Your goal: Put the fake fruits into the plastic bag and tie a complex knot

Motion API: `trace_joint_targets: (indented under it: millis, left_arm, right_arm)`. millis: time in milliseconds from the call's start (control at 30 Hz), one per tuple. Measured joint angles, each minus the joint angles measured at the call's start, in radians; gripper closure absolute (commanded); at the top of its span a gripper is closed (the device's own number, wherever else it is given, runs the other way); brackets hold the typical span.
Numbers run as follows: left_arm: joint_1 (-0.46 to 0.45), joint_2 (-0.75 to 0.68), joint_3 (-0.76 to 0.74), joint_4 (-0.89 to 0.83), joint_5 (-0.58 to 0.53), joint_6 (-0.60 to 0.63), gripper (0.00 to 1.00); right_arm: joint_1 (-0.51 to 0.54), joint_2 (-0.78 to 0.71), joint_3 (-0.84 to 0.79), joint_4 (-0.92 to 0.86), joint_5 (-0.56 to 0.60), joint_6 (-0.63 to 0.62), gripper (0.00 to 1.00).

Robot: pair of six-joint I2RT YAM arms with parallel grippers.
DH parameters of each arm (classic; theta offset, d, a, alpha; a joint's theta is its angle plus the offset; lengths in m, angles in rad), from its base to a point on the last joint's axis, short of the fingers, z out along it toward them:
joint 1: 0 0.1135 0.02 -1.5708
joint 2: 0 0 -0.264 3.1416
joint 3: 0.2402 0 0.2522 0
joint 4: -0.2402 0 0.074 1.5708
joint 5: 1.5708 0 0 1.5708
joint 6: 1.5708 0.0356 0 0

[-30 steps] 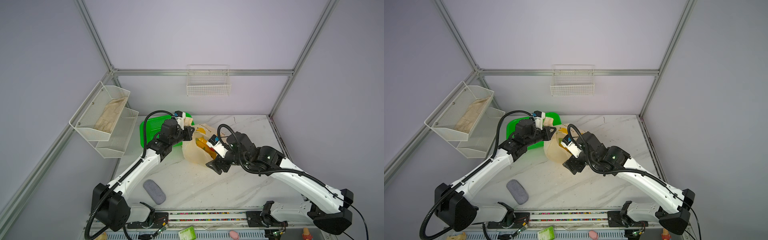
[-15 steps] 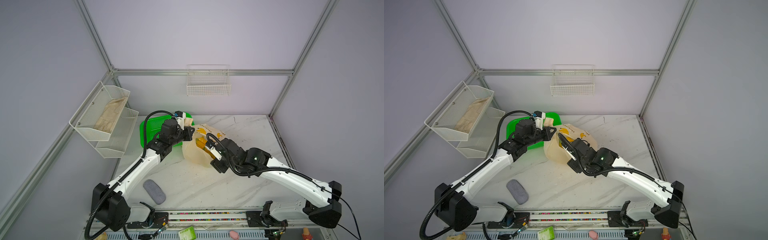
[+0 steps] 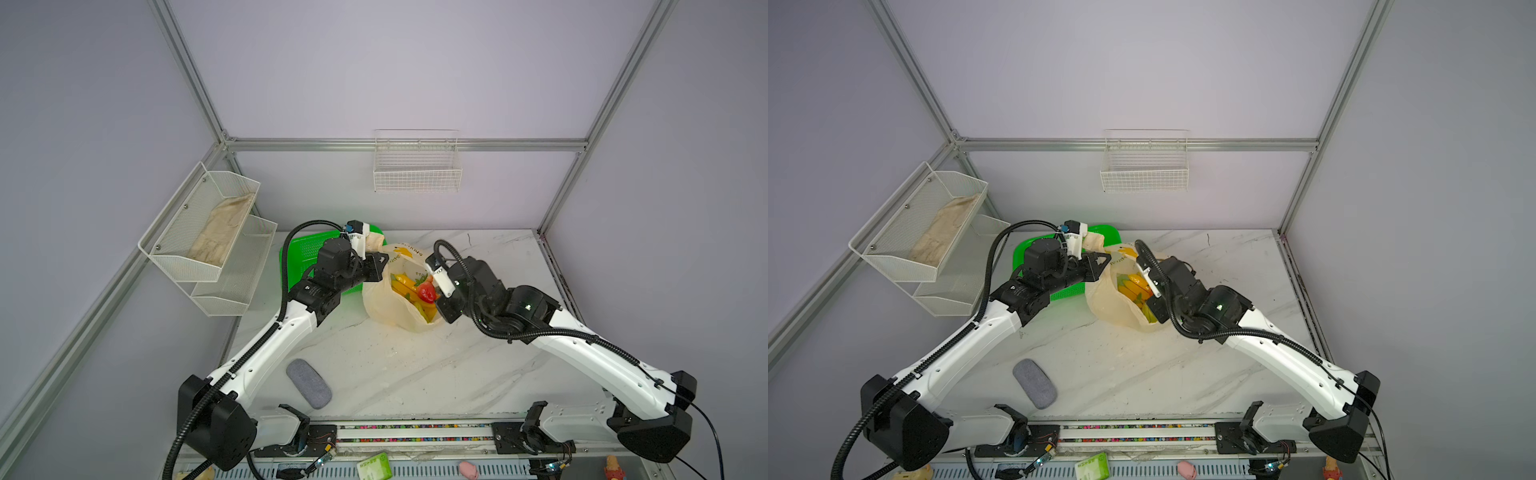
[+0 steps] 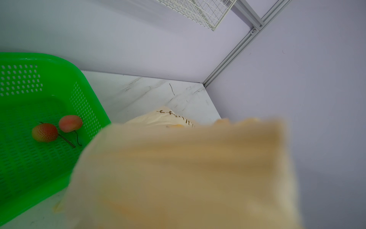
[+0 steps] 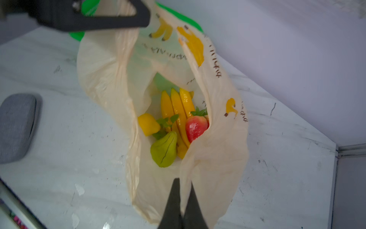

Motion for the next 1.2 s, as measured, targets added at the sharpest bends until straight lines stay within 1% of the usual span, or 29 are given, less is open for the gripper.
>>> trace_joint_targets:
  millis: [100, 167, 367, 467, 633, 700, 867, 900, 1000, 1033, 1200]
  left_arm:
    - [0.010, -0.029, 0.000, 0.021, 0.034, -0.003, 1.00]
    - [0.021, -0.050, 0.000, 0.038, 0.062, -0.006, 1.00]
    - [0.090, -0.069, 0.000, 0.103, 0.158, -0.037, 1.00]
    - [0.111, -0.063, 0.000, 0.126, 0.190, -0.055, 1.00]
    - [0.113, -0.061, -0.003, 0.172, 0.247, -0.072, 1.00]
    - [0.113, -0.061, -0.011, 0.196, 0.265, -0.079, 1.00]
    - [0.113, -0.049, -0.028, 0.231, 0.309, -0.103, 1.00]
    - [0.113, -0.045, -0.028, 0.236, 0.316, -0.108, 1.00]
    - [0.112, -0.043, -0.028, 0.242, 0.324, -0.126, 1.00]
    - [0.111, -0.043, -0.028, 0.245, 0.324, -0.130, 1.00]
    - [0.094, -0.066, -0.068, 0.259, 0.307, -0.161, 1.00]
  right_arm:
    - [-0.113, -0.010, 0.051, 0.057, -0.039, 0.015, 1.00]
    - [-0.162, -0.010, 0.095, 0.085, -0.055, 0.022, 1.00]
    - [-0.265, 0.019, 0.255, 0.125, -0.087, 0.039, 1.00]
    - [-0.319, 0.060, 0.298, 0.148, -0.092, 0.042, 1.00]
    - [-0.394, 0.179, 0.293, 0.193, -0.126, 0.042, 1.00]
    - [-0.410, 0.228, 0.263, 0.212, -0.139, 0.042, 1.00]
    - [-0.424, 0.296, 0.190, 0.231, -0.149, 0.039, 1.00]
    - [-0.424, 0.304, 0.190, 0.232, -0.155, 0.037, 0.96]
    - [-0.424, 0.309, 0.190, 0.246, -0.182, 0.024, 0.73]
    - [-0.424, 0.306, 0.191, 0.254, -0.195, 0.016, 0.68]
    - [-0.424, 0.296, 0.227, 0.296, -0.335, -0.007, 0.53]
